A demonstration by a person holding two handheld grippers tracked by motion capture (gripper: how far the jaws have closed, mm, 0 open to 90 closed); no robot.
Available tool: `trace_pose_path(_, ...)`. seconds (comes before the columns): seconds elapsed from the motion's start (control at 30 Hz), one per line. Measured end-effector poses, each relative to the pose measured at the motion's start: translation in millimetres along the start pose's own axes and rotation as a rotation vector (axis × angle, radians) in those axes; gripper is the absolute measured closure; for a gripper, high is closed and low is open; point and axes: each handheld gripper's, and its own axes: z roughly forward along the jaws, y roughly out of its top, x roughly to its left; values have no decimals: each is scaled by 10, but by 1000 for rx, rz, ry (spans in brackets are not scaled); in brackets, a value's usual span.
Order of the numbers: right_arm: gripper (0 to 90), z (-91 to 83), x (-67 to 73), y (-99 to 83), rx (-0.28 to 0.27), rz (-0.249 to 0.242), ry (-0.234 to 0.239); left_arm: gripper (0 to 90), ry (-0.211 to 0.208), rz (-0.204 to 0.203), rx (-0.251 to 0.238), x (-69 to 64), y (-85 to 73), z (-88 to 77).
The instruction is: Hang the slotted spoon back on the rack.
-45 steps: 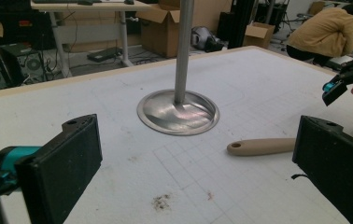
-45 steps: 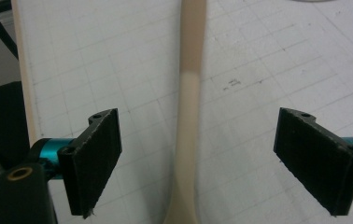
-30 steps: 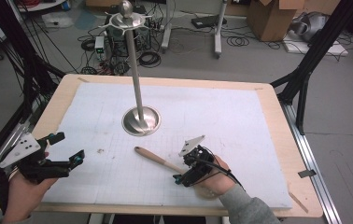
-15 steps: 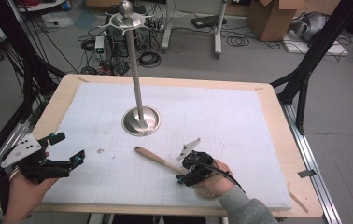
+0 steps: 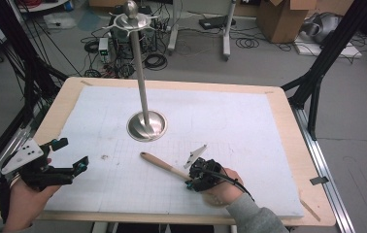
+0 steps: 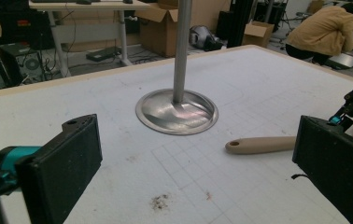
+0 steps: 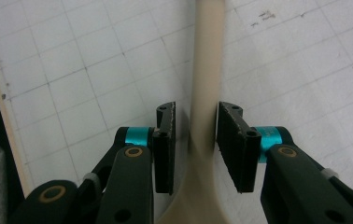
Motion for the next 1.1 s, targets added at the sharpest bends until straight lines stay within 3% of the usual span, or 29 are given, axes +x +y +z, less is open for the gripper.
trace_pose_path(0.47,778,-16,2,-2,16,32,-11,18,2,-3,1,0,-3,-13)
trace_pose_path(0.73,783,-60,-60,-63,-29,54,-13,18,4,-3,1,3,-9,-8)
trace_pose_path(1.1,784,-221,-150,-89,-153,84,31,18,5,-1,-1,-5,-11,-20)
